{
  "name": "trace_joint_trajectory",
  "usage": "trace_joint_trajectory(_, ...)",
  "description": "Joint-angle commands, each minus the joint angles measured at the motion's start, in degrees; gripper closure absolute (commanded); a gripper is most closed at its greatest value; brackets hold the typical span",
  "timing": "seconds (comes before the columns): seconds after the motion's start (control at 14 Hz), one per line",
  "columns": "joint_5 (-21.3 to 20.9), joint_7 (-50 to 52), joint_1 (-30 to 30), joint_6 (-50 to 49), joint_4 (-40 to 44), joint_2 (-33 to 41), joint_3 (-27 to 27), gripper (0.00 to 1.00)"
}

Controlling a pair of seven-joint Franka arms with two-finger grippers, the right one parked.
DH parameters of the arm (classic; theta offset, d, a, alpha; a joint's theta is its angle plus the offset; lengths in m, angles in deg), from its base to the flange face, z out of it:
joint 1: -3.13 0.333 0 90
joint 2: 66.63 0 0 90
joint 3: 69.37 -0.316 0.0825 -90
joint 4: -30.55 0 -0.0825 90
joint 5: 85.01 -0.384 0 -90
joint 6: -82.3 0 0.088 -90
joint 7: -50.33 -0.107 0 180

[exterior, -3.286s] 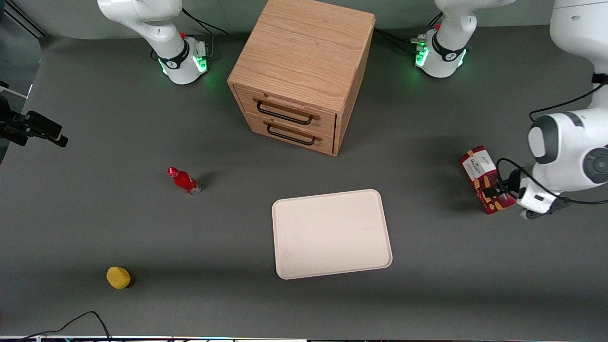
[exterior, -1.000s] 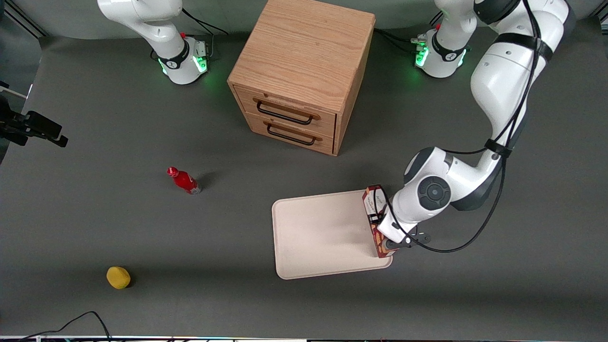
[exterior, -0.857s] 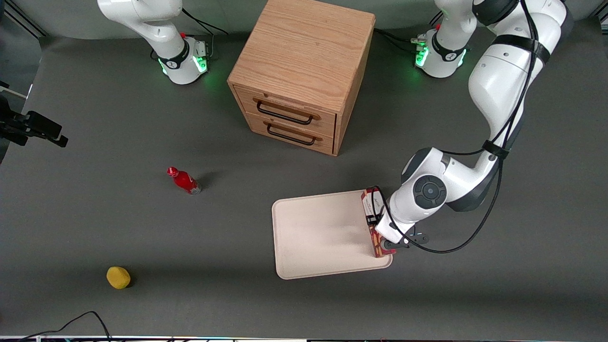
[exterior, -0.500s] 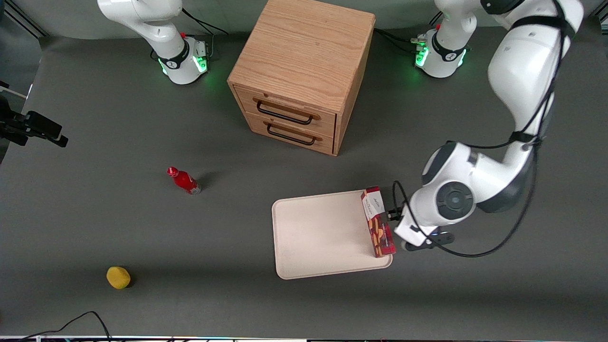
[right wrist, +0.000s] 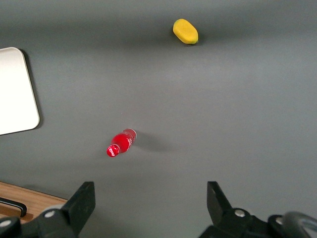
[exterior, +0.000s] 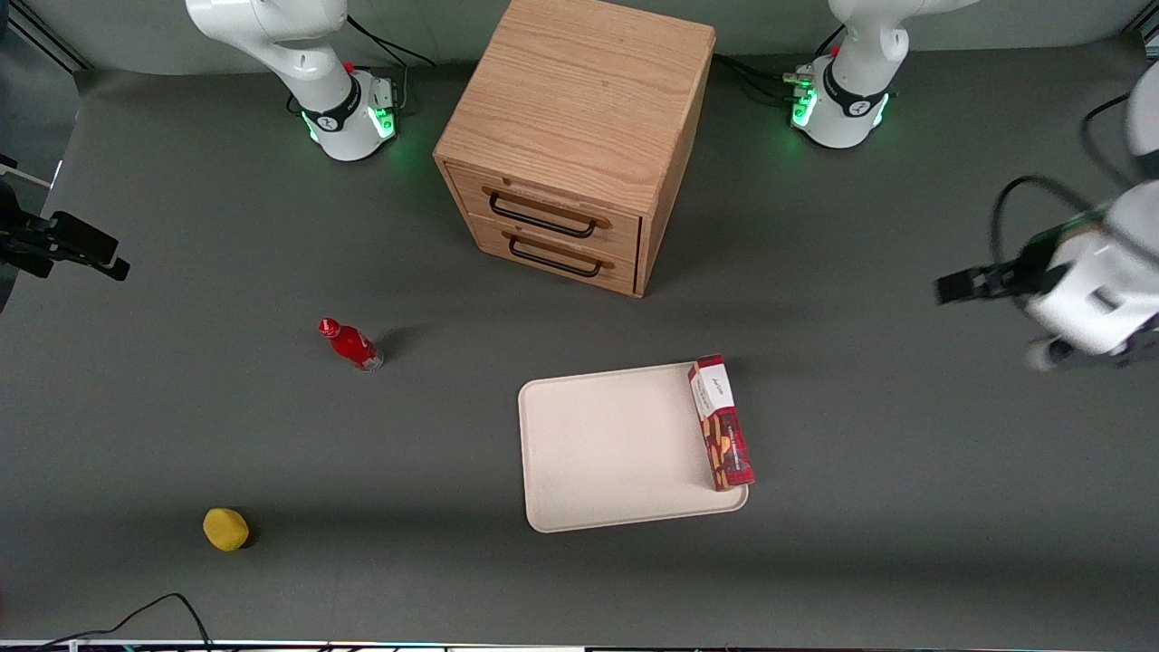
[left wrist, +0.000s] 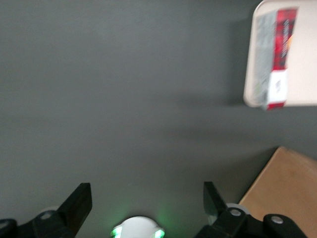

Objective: Place red cookie box on tray

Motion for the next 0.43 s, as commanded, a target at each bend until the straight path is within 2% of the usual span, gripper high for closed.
trace_joint_trajectory(0.0,1.33,-5.3,-0.73,2.74,-12.84,9.16,-3.53,0.0)
trace_joint_trajectory(0.07,1.24,-5.3,-0.99,2.57,-13.31,9.79,-3.54,0.0)
trace_joint_trajectory(0.36,1.07,-5.22,-2.05,-1.03,-4.63,5.94,-3.54,0.0)
